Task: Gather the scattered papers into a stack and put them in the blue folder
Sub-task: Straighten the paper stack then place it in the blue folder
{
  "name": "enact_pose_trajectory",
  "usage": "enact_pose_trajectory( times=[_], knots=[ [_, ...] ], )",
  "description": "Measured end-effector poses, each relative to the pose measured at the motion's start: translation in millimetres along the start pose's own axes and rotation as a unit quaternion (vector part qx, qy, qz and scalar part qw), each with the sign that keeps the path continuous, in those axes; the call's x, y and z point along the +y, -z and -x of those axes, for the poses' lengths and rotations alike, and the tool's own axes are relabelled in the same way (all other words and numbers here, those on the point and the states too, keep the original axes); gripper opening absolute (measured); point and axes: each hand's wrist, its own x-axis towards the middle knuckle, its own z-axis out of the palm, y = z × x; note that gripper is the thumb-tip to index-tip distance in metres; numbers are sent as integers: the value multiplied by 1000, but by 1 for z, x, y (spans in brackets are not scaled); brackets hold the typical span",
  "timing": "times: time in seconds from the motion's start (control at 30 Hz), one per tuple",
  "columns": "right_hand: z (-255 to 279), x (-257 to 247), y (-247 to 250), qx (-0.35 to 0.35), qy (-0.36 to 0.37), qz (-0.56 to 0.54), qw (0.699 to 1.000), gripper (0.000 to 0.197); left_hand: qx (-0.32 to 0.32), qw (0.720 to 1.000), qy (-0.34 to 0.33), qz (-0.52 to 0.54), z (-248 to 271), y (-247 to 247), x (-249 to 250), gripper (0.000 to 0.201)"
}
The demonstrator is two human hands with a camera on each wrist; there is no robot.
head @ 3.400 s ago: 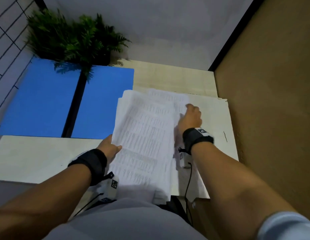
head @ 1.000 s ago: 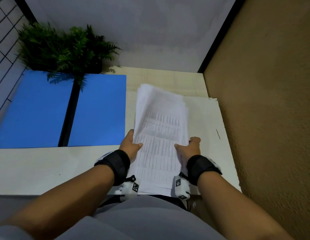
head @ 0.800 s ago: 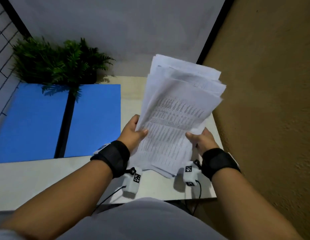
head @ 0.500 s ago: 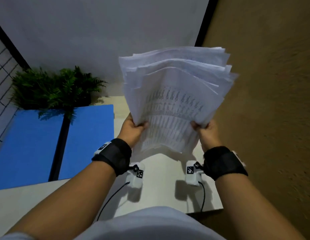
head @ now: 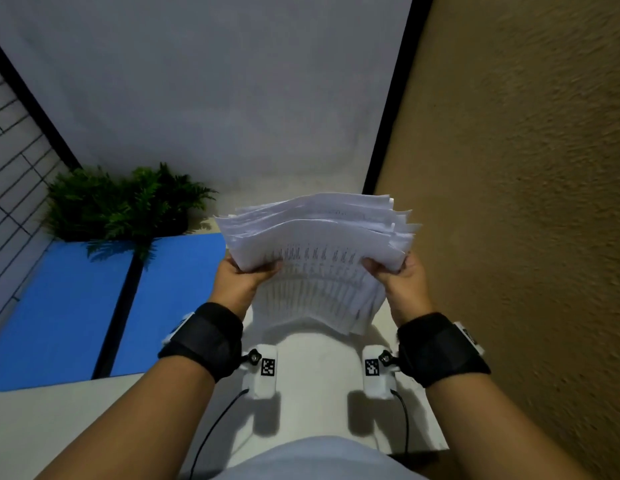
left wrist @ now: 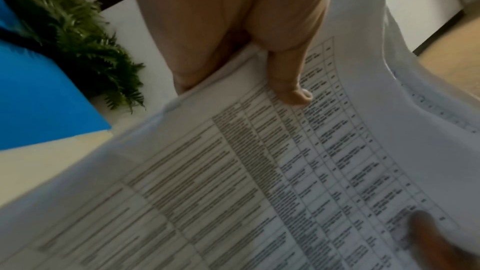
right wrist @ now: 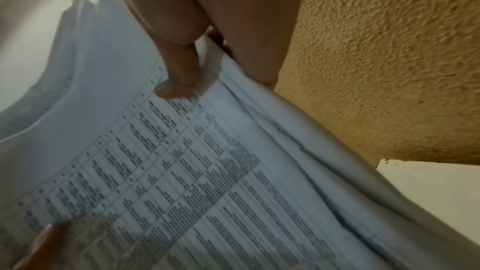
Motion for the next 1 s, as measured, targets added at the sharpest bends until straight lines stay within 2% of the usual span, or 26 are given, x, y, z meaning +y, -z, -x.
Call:
enact_pose_trajectory(
  times=[0.07, 0.17, 0.23, 0.3, 0.43, 0.53, 0.63, 0.73, 0.8, 0.9, 1.0],
  knots=[
    [3, 6, 2, 9, 1, 22, 1000, 43, -10, 1000, -9, -18, 2, 2, -1, 84],
    [9, 18, 6, 21, -9, 47, 999, 79, -36, 999, -18, -37, 9, 4, -5, 94],
    [10, 21, 5, 7, -5, 33, 999, 94, -49, 998, -20, -30, 12, 2, -6, 104],
    [11, 20, -1, -4, 22, 33, 999, 101, -63, 997, -26, -28, 13, -1, -4, 111],
    [15, 8, -12, 3, 127, 89, 988, 110, -75, 995, -63, -5, 13, -5, 7, 109],
    [10, 5, -13, 9, 139, 86, 987, 100, -44, 996, -72, 30, 16, -8, 13, 100],
    [6, 4, -17, 4, 153, 149, 977, 76, -29, 995, -94, -4, 14, -16, 17, 88],
    [3, -2, -27, 20, 204, 168, 964, 38, -1, 992, -129, -3, 13, -27, 25, 77],
    [-2, -4, -27, 59, 232, 168, 956, 12, 32, 991, -133, 6, 10, -30, 28, 55],
    [-7, -2, -26, 103, 220, 183, 953, 12, 64, 989, -130, -3, 4, -34, 31, 18],
    [-7, -2, -28, 131, 237, 196, 943, 20, 87, 986, -139, -18, -2, -39, 36, 9]
  ],
)
